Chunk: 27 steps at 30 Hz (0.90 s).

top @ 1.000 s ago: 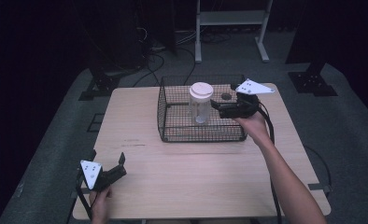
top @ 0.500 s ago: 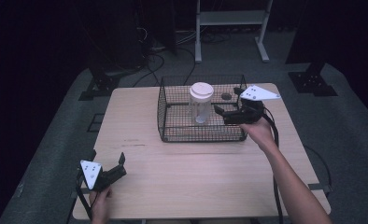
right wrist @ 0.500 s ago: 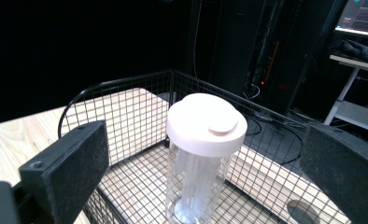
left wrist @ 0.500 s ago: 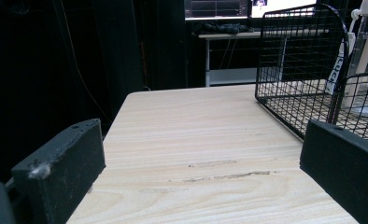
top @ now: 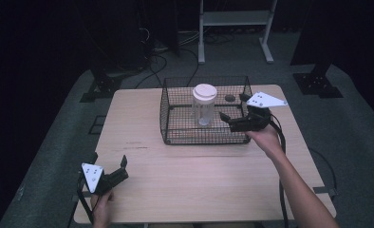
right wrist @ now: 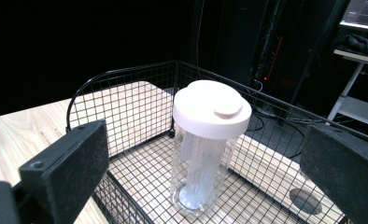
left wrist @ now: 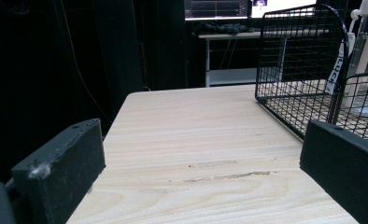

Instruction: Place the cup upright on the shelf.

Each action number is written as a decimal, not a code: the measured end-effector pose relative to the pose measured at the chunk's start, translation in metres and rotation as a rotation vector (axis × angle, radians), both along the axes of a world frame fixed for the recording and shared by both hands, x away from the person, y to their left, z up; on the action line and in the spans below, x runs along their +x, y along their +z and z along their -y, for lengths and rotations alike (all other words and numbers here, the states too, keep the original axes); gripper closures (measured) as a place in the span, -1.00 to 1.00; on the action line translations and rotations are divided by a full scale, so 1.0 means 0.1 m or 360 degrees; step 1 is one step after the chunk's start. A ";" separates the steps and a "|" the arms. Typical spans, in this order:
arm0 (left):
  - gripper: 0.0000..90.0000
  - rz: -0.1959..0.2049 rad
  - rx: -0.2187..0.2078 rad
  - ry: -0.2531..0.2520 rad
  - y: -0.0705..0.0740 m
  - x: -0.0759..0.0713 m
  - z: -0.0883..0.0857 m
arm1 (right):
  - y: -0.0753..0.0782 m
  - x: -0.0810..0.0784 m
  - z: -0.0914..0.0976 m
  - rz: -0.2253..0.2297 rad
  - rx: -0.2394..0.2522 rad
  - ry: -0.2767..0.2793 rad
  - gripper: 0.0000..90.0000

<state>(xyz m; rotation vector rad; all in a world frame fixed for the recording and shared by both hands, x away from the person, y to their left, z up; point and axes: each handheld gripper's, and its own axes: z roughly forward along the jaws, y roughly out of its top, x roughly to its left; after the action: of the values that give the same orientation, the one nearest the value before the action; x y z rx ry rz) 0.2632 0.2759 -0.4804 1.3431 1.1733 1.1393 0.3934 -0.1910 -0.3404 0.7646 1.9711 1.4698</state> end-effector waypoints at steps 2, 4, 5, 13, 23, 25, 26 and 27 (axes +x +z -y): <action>-1.00 0.0000 0.0001 -0.0001 0.00 0.00 0.00 | -0.02 -0.02 0.01 -0.0002 -0.0004 0.0001 -0.99; -1.00 0.0000 0.0003 0.0000 0.00 0.00 0.00 | -0.03 -0.03 0.02 -0.0011 -0.0006 0.0002 -0.99; -1.00 -0.0001 0.0003 0.0000 0.00 0.00 0.00 | -0.04 -0.04 0.03 -0.0011 -0.0009 0.0002 -0.99; -1.00 -0.0001 -0.0001 0.0000 0.00 0.00 0.00 | -0.13 -0.12 0.12 -0.0032 -0.0010 -0.0004 -0.99; -1.00 -0.0004 0.0003 0.0001 0.00 0.00 0.00 | -0.20 -0.22 0.19 -0.0051 0.0002 0.0008 -0.99; -1.00 -0.0004 0.0004 0.0001 0.00 0.00 0.00 | -0.20 -0.23 0.19 -0.0049 0.0001 0.0012 -0.99; -1.00 -0.0003 0.0005 0.0001 0.00 0.00 0.00 | -0.21 -0.25 0.19 -0.0053 0.0000 0.0015 -0.99; -1.00 -0.0002 0.0006 0.0001 0.00 0.00 0.01 | -0.22 -0.26 0.20 -0.0050 -0.0002 0.0017 -0.99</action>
<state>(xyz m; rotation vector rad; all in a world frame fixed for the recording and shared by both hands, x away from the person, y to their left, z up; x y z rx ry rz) 0.2633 0.2753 -0.4805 1.3467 1.1732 1.1414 0.3679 -0.2108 -0.3620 0.7826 2.0021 1.4709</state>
